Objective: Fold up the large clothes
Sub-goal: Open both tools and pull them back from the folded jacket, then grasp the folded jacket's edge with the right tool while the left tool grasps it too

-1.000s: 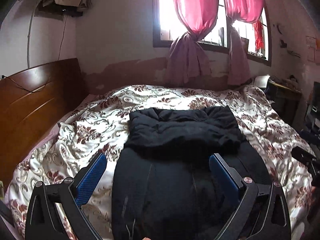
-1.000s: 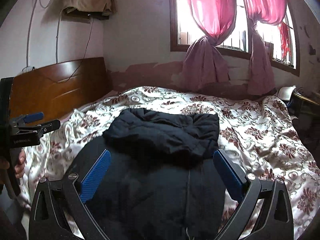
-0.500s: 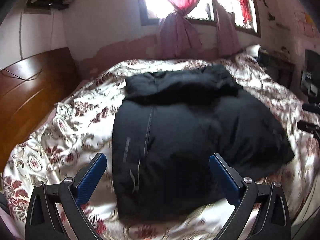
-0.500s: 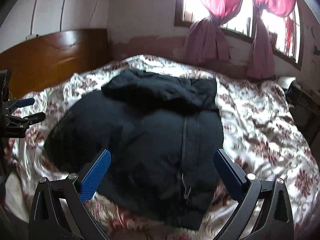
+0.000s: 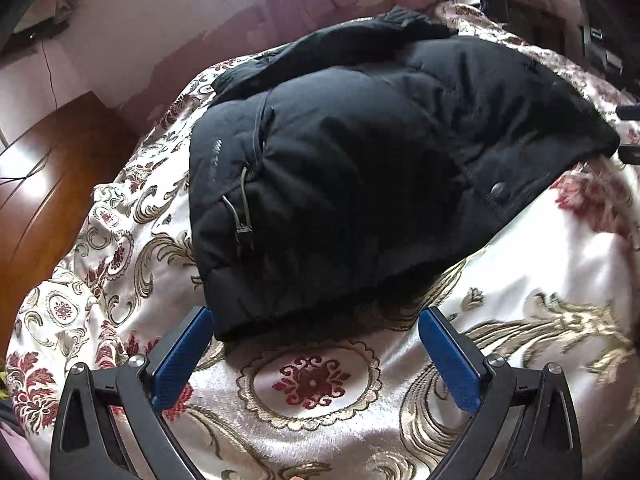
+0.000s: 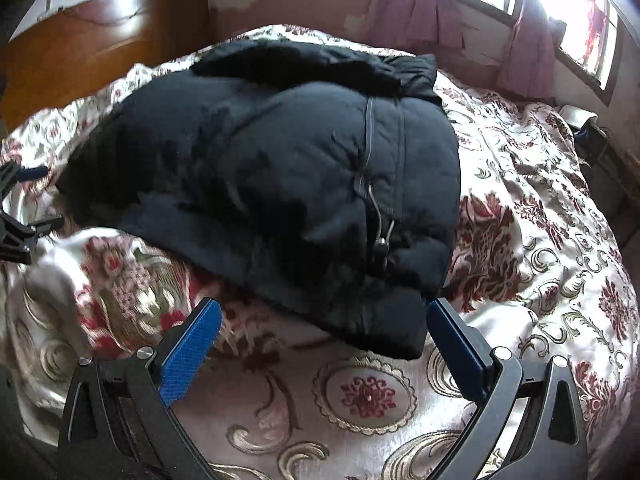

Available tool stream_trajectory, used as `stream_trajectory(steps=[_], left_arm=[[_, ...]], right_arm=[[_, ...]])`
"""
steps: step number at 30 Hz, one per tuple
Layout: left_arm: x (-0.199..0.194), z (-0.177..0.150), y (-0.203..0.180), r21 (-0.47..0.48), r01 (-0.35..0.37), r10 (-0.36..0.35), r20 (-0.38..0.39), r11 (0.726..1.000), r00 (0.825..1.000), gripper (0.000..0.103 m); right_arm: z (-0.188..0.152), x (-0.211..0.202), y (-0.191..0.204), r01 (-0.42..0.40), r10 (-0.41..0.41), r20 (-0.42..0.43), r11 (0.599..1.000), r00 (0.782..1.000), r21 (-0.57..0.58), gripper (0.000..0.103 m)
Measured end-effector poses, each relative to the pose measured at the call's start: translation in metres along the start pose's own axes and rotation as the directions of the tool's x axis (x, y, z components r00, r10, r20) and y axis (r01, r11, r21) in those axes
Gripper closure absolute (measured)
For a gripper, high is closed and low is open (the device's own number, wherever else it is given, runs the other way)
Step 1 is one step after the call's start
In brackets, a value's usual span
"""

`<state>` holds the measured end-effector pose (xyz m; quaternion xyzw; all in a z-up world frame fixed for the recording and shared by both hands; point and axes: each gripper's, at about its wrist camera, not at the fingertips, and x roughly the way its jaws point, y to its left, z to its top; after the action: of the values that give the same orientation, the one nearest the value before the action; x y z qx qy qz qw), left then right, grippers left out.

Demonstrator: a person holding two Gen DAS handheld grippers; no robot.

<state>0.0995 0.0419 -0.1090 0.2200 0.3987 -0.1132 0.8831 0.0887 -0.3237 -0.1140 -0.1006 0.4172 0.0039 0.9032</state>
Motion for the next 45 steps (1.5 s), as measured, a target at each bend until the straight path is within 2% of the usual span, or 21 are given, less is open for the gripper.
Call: stream_trajectory(steps=[3, 7, 10, 13, 17, 18, 19, 21, 22, 23, 25, 27, 29, 33, 37, 39, 40, 42, 44, 45], left_arm=[[0.009, -0.001, -0.002, -0.013, -0.007, 0.007, -0.011, 1.000, 1.000, 0.000], [0.014, -0.003, -0.002, -0.018, -0.026, 0.026, 0.008, 0.999, 1.000, 0.000], [0.013, -0.005, -0.002, -0.023, -0.032, 0.033, 0.036, 0.999, 0.999, 0.000], [0.011, -0.008, -0.002, -0.016, -0.032, 0.033, 0.054, 0.999, 0.998, 0.000], [0.006, -0.012, -0.003, -0.005, -0.029, 0.029, 0.071, 1.000, 0.997, 0.000], [0.005, -0.014, -0.003, -0.004, -0.011, 0.012, 0.075, 1.000, 0.997, 0.000], [0.004, -0.015, -0.001, -0.002, 0.003, -0.002, 0.077, 1.000, 0.997, 0.000], [0.001, -0.017, -0.001, 0.013, 0.015, -0.016, 0.085, 1.000, 0.996, 0.000], [0.000, -0.018, -0.001, 0.023, 0.012, -0.014, 0.089, 1.000, 0.996, 0.000], [-0.002, -0.019, -0.002, 0.038, 0.002, -0.006, 0.095, 0.999, 0.995, 0.000], [-0.004, -0.020, -0.003, 0.057, -0.016, 0.009, 0.109, 0.998, 0.994, 0.000], [-0.007, -0.020, -0.005, 0.071, -0.020, 0.011, 0.123, 0.997, 0.992, 0.000], [-0.009, -0.019, -0.008, 0.084, -0.042, 0.030, 0.140, 0.996, 0.990, 0.000], [-0.009, -0.011, -0.011, 0.069, -0.125, 0.112, 0.169, 0.990, 0.979, 0.000], [-0.015, -0.004, -0.020, 0.085, -0.172, 0.150, 0.224, 0.981, 0.963, 0.000], [-0.012, 0.001, -0.028, 0.103, -0.182, 0.155, 0.231, 0.978, 0.961, 0.000], [-0.009, 0.004, -0.032, 0.103, -0.209, 0.181, 0.231, 0.972, 0.956, 0.000], [-0.004, 0.010, -0.034, 0.093, -0.238, 0.212, 0.226, 0.967, 0.951, 0.011], [-0.001, 0.020, -0.028, 0.052, -0.255, 0.239, 0.212, 0.966, 0.948, 0.031], [0.000, 0.024, -0.024, 0.034, -0.252, 0.240, 0.206, 0.967, 0.949, 0.037]], right_arm=[[-0.004, 0.006, 0.003, 0.031, -0.031, -0.022, 0.999, 0.999, -0.042, 0.002], [-0.003, 0.015, 0.008, 0.114, -0.119, -0.032, 0.986, 0.992, -0.124, 0.002], [-0.003, 0.028, 0.016, 0.201, -0.212, -0.031, 0.957, 0.977, -0.208, 0.002], [0.002, 0.040, 0.021, 0.272, -0.281, -0.001, 0.931, 0.960, -0.243, 0.002], [0.017, 0.041, 0.020, 0.275, -0.273, 0.039, 0.944, 0.961, -0.184, 0.003], [0.022, 0.037, 0.020, 0.273, -0.267, 0.055, 0.947, 0.962, -0.170, 0.009], [0.025, 0.033, 0.019, 0.264, -0.255, 0.073, 0.950, 0.964, -0.164, 0.014], [0.035, 0.029, 0.020, 0.228, -0.216, 0.083, 0.958, 0.973, -0.173, 0.039], [0.038, 0.028, 0.019, 0.206, -0.194, 0.080, 0.962, 0.978, -0.178, 0.046], [0.043, 0.027, 0.019, 0.179, -0.168, 0.074, 0.968, 0.983, -0.178, 0.058], [0.056, 0.024, 0.016, 0.107, -0.100, 0.055, 0.984, 0.993, -0.140, 0.067], [0.072, 0.015, 0.008, 0.003, 0.001, 0.054, 0.998, 0.999, -0.070, 0.084], [0.089, 0.007, -0.003, -0.079, 0.078, 0.062, 0.997, 0.995, 0.017, 0.084], [0.121, -0.007, -0.023, -0.220, 0.209, 0.084, 0.964, 0.974, 0.153, 0.085], [0.140, -0.011, -0.034, -0.291, 0.277, 0.098, 0.935, 0.956, 0.203, 0.086], [0.143, -0.013, -0.034, -0.300, 0.284, 0.104, 0.932, 0.953, 0.205, 0.086], [0.145, -0.014, -0.034, -0.298, 0.282, 0.107, 0.933, 0.954, 0.202, 0.086], [0.148, -0.016, -0.035, -0.309, 0.291, 0.113, 0.927, 0.950, 0.212, 0.086], [0.149, -0.017, -0.037, -0.309, 0.290, 0.116, 0.927, 0.950, 0.213, 0.086], [0.152, -0.017, -0.041, -0.313, 0.294, 0.114, 0.925, 0.949, 0.215, 0.086]])
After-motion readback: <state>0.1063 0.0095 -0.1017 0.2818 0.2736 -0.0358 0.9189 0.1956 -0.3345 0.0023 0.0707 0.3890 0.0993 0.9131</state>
